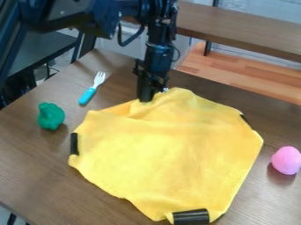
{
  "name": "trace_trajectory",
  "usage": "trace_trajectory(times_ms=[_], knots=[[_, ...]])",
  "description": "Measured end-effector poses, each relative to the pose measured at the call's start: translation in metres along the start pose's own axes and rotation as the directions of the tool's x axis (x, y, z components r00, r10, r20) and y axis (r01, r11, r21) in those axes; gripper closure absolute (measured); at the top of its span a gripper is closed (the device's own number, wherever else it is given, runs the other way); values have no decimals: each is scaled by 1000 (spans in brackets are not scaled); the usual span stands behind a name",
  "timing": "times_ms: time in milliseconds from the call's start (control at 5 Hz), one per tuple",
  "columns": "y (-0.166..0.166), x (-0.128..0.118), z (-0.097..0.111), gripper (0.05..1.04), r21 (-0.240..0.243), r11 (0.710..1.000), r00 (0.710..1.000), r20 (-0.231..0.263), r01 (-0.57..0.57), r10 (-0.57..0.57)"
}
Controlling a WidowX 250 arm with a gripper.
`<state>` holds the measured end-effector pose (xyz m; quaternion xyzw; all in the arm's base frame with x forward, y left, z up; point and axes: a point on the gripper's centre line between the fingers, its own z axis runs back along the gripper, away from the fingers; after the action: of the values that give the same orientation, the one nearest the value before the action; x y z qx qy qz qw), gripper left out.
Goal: Unfold the yellow cloth
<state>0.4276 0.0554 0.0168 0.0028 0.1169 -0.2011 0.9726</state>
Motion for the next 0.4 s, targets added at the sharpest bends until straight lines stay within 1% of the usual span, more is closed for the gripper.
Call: trace_trajectory(times_ms=[200,400], knots=[[9,3,1,1030,46,999,1000,27,-11,10],[18,7,19,1015,134,991,999,29,13,-17]])
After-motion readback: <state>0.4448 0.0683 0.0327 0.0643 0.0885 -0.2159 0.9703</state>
